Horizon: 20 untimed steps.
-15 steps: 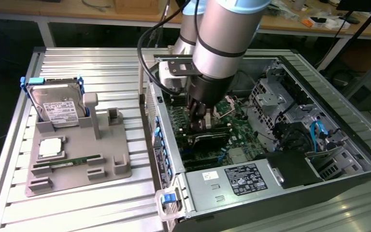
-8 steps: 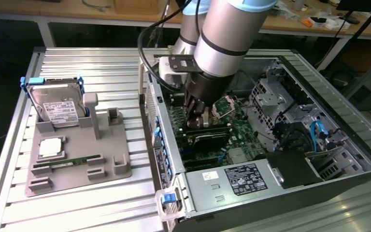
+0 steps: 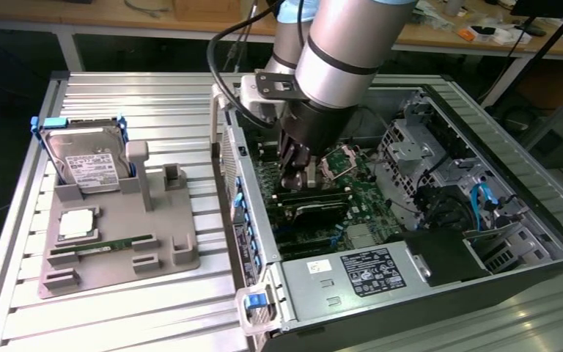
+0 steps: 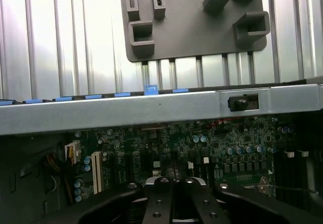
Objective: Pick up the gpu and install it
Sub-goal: 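Press down on the gpu until it lock into place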
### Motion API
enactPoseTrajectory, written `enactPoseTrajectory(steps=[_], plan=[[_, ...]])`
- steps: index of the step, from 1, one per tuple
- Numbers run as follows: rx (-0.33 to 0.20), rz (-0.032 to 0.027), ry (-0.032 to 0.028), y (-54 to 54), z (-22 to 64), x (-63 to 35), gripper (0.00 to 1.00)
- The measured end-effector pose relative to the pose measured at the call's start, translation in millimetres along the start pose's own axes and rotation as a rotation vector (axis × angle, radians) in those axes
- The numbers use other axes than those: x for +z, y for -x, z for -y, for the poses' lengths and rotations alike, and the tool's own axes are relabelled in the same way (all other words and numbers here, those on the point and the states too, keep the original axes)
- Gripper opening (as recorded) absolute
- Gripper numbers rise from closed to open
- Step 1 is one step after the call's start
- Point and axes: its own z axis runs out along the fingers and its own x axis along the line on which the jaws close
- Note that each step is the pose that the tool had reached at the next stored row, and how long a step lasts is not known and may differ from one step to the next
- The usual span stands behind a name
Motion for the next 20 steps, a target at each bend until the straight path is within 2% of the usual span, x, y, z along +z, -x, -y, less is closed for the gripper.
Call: enactPoseTrajectory(steps=[2, 4, 6, 8, 13, 15, 17, 20], plan=[[0.000, 0.0001, -0.0030, -0.3, -4.5, 0.3, 0.11], [-0.001, 0.0005, -0.0088, -0.6, -9.2, 0.8, 0.11], [0.000, 0.0013, -0.0105, -0.6, -10.1, 0.8, 0.11], [0.002, 0.0042, -0.0047, -0.6, -9.7, 0.7, 0.11], [0.010, 0.0071, 0.0100, -0.6, -8.7, 0.8, 0.11], [0.012, 0.0107, 0.0166, -0.6, -8.0, 0.6, 0.11], [0.013, 0.0145, 0.0173, -0.6, -7.7, 0.7, 0.11], [0.015, 0.0148, 0.0172, -0.6, -7.6, 0.7, 0.11]])
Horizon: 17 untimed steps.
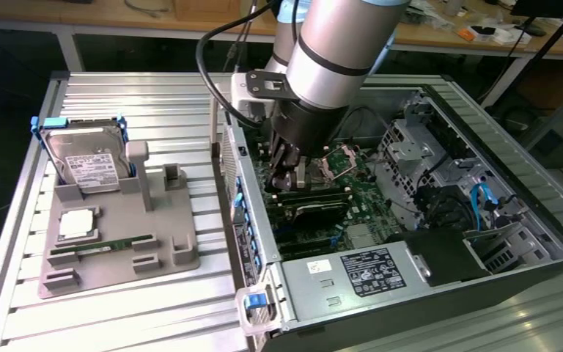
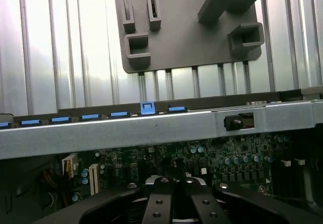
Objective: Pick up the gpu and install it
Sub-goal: 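Press down on the gpu until it lock into place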
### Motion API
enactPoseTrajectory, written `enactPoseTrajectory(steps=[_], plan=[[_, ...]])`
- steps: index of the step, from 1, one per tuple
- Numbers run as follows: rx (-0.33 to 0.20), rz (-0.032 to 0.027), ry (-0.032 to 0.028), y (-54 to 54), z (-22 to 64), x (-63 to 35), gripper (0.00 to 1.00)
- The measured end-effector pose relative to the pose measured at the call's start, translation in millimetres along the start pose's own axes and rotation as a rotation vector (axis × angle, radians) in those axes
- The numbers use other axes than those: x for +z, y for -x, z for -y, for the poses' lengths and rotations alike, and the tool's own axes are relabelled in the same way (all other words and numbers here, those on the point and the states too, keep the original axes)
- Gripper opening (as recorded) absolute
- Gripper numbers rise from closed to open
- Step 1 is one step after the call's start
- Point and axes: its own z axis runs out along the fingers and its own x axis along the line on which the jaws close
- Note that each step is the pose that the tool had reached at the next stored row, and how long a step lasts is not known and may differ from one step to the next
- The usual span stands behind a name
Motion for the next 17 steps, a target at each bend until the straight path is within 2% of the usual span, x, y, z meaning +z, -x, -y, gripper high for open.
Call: enactPoseTrajectory(steps=[9, 14, 16, 17], plan=[[0.018, 0.0020, -0.0011, -0.2, -1.0, 0.1, 0.11], [0.020, 0.0023, -0.0009, 0.1, -1.2, -4.7, 0.11], [0.021, 0.0016, 0.0051, 0.3, 1.0, -5.1, 0.11], [0.022, 0.0013, 0.0102, 0.4, 2.3, -5.2, 0.11]])
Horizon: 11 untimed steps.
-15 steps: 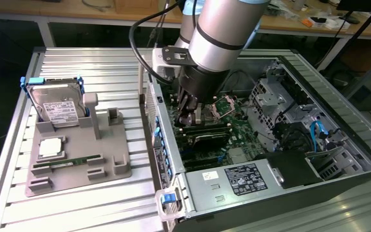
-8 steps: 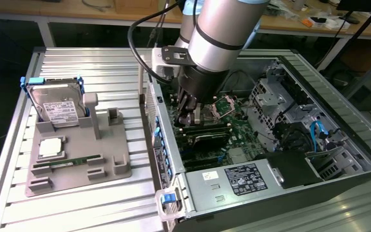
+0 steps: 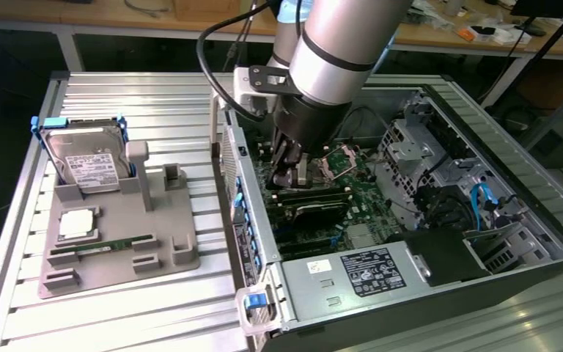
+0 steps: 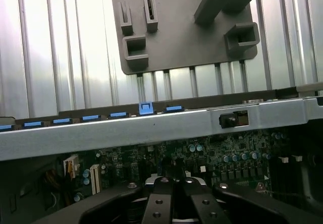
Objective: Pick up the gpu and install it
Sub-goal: 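Press down on the gpu until it lock into place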
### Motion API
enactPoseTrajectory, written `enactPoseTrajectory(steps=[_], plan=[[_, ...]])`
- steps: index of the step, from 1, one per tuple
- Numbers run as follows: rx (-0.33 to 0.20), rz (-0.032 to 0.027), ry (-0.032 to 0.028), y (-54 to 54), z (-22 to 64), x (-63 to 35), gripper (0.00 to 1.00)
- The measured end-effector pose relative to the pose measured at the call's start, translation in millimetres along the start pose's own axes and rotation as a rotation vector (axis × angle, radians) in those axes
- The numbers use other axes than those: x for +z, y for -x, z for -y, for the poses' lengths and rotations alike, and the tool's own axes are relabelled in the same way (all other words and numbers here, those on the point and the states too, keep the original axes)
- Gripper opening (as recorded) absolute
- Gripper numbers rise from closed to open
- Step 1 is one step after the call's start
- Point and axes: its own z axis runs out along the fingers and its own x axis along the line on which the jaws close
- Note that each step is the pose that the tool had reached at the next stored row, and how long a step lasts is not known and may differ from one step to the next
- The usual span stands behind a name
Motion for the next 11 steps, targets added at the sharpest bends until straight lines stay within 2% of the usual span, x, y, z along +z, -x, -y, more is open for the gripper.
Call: enactPoseTrajectory(steps=[1, 3, 5, 11], plan=[[0.001, -0.0005, 0.0050, 0.1, 1.2, -0.1, 0.11], [0.002, -0.0020, 0.0201, 0.4, 4.1, -0.5, 0.11], [0.003, -0.0031, 0.0317, 0.4, 6.7, -0.7, 0.11], [0.005, -0.0058, 0.0566, -0.6, 15.2, -1.9, 0.11]])
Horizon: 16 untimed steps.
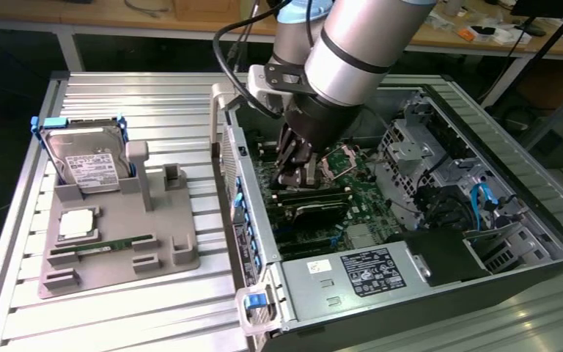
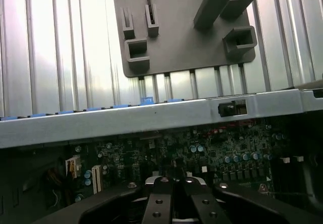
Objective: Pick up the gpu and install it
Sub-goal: 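Press down on the gpu until it lock into place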
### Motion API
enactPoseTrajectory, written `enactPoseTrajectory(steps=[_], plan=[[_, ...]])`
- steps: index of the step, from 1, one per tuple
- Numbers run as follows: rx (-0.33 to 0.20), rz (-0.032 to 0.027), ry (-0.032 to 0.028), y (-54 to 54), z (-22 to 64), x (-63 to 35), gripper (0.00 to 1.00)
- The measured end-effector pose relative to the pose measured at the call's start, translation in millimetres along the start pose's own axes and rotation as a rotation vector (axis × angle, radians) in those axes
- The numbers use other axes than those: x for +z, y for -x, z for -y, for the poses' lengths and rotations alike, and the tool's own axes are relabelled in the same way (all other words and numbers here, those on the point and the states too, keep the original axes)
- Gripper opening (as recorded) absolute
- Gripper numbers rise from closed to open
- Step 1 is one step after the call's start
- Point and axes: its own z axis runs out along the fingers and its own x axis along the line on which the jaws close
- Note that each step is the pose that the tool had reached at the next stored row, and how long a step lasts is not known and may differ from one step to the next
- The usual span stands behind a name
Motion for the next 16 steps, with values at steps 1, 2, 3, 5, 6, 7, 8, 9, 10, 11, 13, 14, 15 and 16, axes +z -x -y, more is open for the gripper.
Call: enactPoseTrajectory(steps=[1, 2, 3, 5, 6, 7, 8, 9, 10, 11, 13, 14, 15, 16], plan=[[0.000, -0.0004, 0.0053, -0.3, 1.3, -0.3, 0.11], [0.001, -0.0009, 0.0123, -0.5, 2.7, -0.5, 0.11], [0.001, -0.0013, 0.0192, -0.7, 4.4, -0.8, 0.11], [0.002, -0.0013, 0.0298, -1.1, 8.1, -1.3, 0.11], [0.002, -0.0015, 0.0322, -1.2, 9.6, -1.6, 0.11], [0.002, -0.0018, 0.0344, -1.4, 11.3, -1.9, 0.11], [0.002, -0.0021, 0.0352, -1.8, 11.9, -2.1, 0.11], [0.002, -0.0013, 0.0352, -2.5, 12.0, -2.0, 0.11], [0.002, 0.0022, 0.0356, -3.5, 12.1, -2.0, 0.11], [0.000, 0.0090, 0.0365, -4.3, 12.0, -2.1, 0.11], [-0.003, 0.0272, 0.0385, -6.0, 10.0, -1.9, 0.11], [-0.005, 0.0361, 0.0395, -6.7, 8.8, -1.7, 0.11], [-0.006, 0.0444, 0.0401, -7.3, 7.3, -1.5, 0.11], [-0.007, 0.0498, 0.0403, -7.8, 5.7, -1.2, 0.11]])
